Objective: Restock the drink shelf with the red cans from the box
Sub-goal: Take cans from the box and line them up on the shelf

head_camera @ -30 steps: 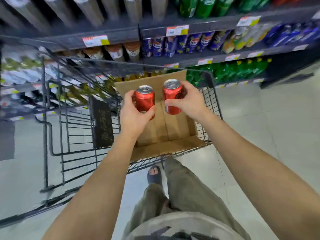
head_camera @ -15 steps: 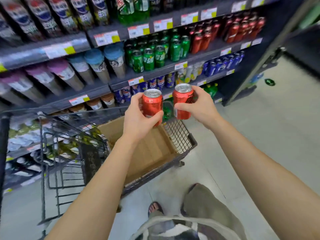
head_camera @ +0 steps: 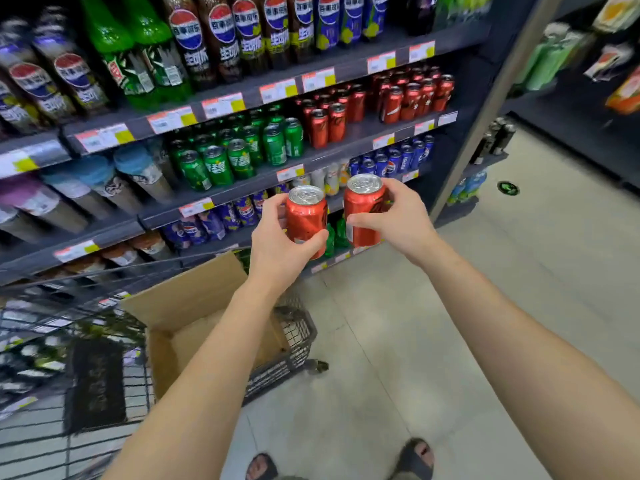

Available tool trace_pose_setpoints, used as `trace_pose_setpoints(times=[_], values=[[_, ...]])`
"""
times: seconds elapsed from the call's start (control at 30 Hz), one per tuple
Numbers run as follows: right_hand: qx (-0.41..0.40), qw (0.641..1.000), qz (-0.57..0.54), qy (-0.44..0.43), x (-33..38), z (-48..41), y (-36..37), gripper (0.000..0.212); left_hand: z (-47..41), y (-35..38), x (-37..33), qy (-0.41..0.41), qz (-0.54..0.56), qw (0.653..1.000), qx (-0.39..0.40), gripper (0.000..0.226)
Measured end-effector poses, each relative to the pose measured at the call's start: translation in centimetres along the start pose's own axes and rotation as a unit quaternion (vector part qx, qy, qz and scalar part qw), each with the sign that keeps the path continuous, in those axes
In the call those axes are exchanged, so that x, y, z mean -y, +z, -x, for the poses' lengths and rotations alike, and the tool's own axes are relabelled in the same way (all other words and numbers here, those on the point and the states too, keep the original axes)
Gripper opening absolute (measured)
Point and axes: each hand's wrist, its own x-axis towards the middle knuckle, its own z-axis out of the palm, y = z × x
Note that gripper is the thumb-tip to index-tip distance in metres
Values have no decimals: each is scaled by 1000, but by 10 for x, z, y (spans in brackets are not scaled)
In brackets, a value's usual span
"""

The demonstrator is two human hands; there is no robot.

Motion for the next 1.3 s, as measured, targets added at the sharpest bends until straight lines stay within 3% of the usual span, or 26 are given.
trace_pose_setpoints(times=[0.37,0.67,1.3], values=[[78,995,20,-50,-30,-103,-112,73,-42,122,-58,-48,-22,996,-71,82],[104,994,-5,-27,-49,-220,-105,61,-132,170,-39,-85,-24,992,-85,75],[105,994,35,0,-113,-430,-79,76,-314,244,-6,-139,-47,982,-122,76]])
